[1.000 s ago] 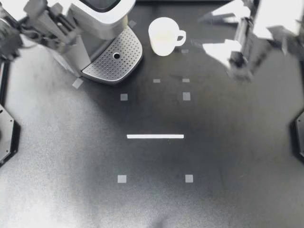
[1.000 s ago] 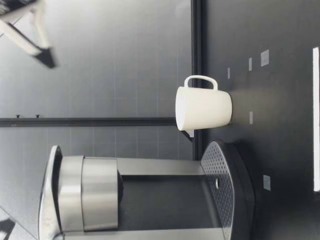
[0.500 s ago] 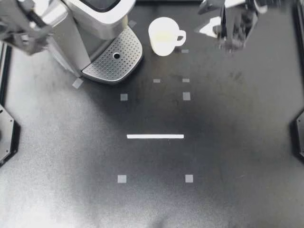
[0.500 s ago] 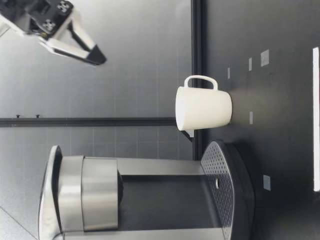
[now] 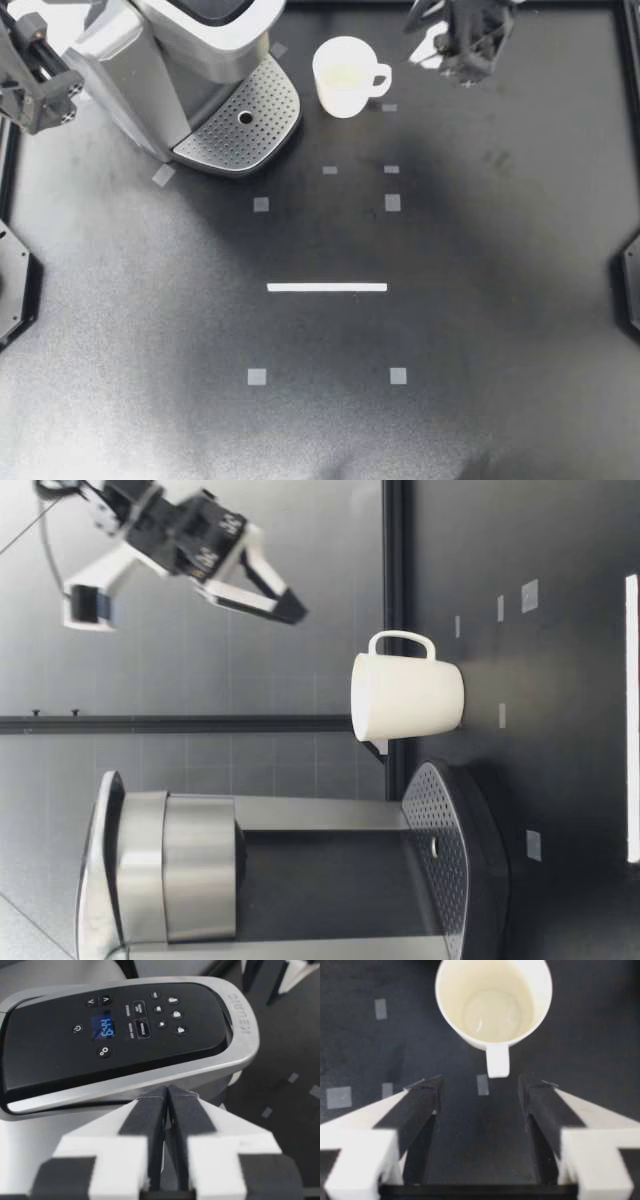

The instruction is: Place the coffee capsule inside the capsule container, then place the cup onto the center of the cup tray.

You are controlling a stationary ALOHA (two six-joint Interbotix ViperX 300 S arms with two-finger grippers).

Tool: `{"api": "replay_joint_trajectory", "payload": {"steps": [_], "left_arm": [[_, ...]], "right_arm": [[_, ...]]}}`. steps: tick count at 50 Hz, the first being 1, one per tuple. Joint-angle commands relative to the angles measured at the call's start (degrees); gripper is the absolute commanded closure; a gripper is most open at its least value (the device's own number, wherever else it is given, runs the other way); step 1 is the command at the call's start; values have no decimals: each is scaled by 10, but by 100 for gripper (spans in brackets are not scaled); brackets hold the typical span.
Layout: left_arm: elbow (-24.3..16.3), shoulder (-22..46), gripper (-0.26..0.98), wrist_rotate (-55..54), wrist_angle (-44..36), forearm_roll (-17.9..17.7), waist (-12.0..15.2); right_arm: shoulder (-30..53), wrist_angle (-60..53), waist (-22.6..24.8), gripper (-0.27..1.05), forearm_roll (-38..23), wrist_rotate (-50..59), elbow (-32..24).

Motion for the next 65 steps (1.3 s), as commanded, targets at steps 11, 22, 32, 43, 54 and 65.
{"api": "replay_joint_trajectory", "payload": {"steps": [11,22,32,43,54,65], "left_arm": [[-6,-3,58,1,-5,7,-1],[-4,-3,58,1,-7,8,-1],[-3,-3,58,1,-7,10,0],[0,-2,58,1,-7,16,0],[5,-4,58,0,-7,18,0],[11,-5,58,-1,-7,21,0]], "right_arm": [[18,-17,-4,20,2,-7,-22],[33,-34,-4,20,0,-24,-25],[49,-43,-4,20,1,-32,-25],[69,-47,8,20,1,-32,-33],[89,-51,15,20,1,-32,-39],[101,-63,18,20,7,-33,-34]]}}
